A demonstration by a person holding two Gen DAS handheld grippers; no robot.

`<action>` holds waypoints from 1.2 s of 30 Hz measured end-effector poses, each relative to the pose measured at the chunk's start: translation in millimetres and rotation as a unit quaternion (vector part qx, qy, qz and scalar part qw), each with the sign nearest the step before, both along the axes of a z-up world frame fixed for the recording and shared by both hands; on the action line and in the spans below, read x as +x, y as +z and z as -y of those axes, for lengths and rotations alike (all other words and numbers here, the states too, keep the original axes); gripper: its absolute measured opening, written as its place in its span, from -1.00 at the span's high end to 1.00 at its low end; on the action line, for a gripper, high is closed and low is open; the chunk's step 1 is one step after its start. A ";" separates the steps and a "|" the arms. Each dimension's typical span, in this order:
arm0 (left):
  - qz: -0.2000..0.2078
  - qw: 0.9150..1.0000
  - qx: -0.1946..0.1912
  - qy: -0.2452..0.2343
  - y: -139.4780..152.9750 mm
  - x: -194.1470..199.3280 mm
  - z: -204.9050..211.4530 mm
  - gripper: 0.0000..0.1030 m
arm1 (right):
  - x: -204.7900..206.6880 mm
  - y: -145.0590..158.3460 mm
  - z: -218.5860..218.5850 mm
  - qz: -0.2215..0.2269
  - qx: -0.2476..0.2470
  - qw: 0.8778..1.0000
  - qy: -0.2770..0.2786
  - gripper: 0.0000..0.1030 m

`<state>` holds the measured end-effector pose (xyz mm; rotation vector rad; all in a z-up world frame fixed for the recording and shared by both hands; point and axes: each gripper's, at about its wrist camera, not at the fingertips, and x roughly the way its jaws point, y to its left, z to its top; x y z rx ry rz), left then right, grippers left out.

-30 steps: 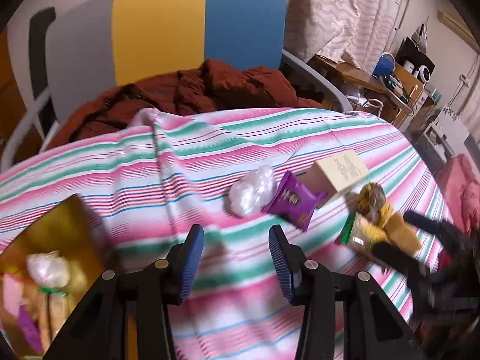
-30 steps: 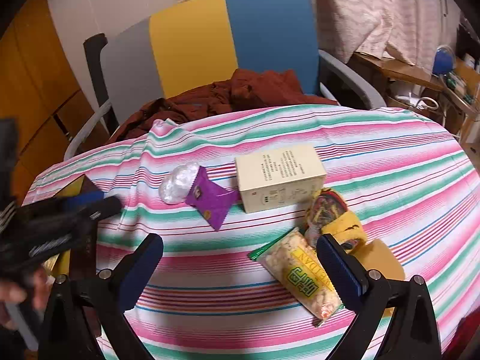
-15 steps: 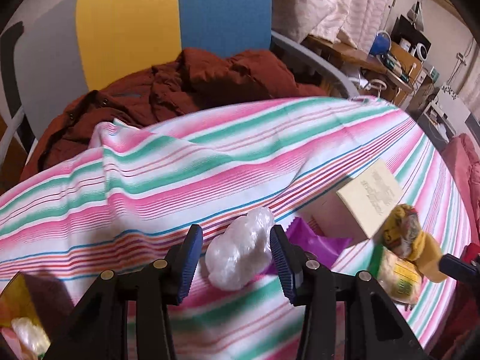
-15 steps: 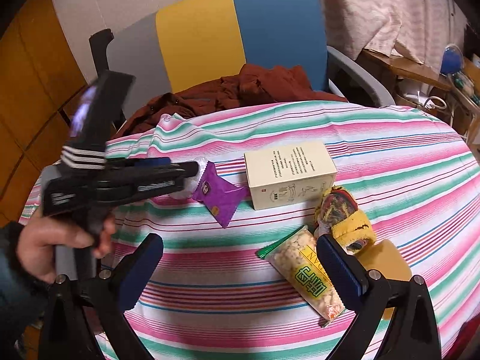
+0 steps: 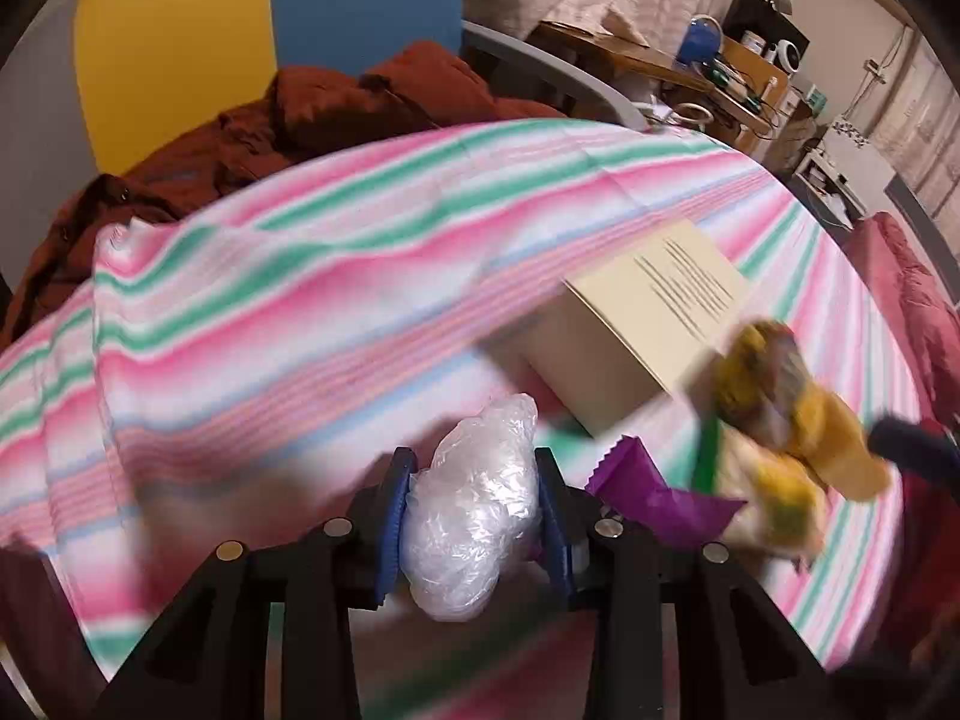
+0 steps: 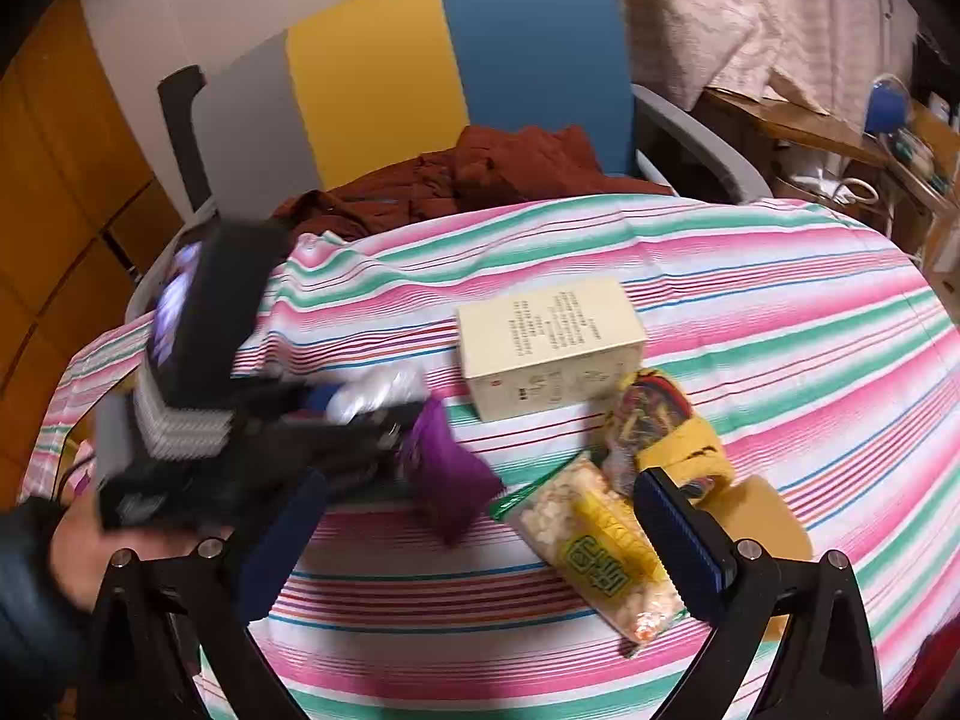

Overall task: Organize objects
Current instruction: 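Grasp another clear plastic-wrapped bundle with the left tool, then grasp the second purple candy packet with the right tool while the left tool holds the bundle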

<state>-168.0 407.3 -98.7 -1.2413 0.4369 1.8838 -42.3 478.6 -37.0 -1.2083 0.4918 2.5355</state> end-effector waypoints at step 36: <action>-0.092 0.993 0.056 0.036 -3.3 151.4 100.8 0.24 | -38.4 -42.8 14.6 0.053 0.004 0.998 0.044 -0.99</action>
